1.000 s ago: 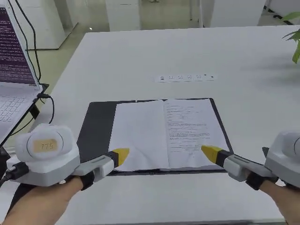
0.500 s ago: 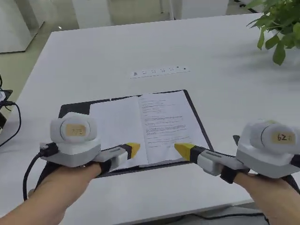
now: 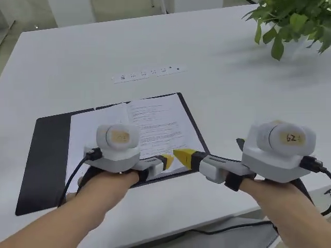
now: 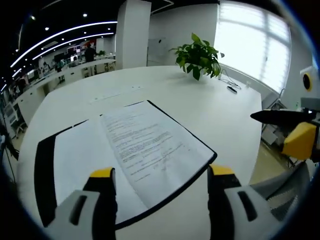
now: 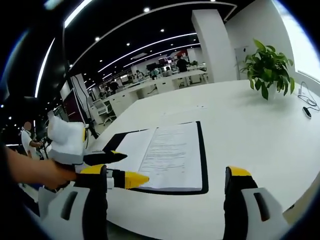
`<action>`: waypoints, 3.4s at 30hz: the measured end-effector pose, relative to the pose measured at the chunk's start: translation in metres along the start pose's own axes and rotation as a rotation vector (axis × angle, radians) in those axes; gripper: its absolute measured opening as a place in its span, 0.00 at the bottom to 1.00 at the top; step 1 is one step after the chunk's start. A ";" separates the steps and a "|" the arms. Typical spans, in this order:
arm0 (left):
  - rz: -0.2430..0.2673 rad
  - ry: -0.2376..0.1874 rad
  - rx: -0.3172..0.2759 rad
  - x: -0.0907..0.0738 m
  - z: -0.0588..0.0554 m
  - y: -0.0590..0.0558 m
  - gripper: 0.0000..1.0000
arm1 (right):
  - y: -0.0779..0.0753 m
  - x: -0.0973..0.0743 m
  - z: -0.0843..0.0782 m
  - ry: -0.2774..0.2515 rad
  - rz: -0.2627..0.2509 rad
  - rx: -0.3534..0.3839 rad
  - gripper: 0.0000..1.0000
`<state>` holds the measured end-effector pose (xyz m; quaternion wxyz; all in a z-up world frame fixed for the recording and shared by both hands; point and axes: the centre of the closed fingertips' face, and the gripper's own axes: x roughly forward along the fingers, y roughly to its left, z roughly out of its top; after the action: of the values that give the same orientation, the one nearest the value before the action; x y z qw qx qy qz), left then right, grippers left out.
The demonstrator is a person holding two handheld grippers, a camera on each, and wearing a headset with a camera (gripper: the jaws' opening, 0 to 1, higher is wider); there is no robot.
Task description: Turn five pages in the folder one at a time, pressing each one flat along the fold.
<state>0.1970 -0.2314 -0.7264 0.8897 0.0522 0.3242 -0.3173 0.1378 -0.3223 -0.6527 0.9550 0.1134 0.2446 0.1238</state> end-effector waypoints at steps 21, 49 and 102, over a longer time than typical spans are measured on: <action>0.001 -0.052 -0.054 0.068 -0.001 -0.034 0.70 | -0.007 -0.002 -0.006 0.003 0.047 0.057 0.97; 0.044 -0.174 0.075 0.072 -0.016 -0.013 0.44 | -0.012 0.001 -0.016 0.016 0.043 0.087 0.95; 0.043 -0.220 0.014 0.072 -0.013 0.000 0.06 | -0.029 0.084 -0.067 0.171 0.071 0.394 0.51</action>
<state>0.2327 -0.2657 -0.7808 0.9261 0.0301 0.2213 -0.3041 0.1814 -0.3142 -0.7545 0.8852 0.2957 0.3399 0.1164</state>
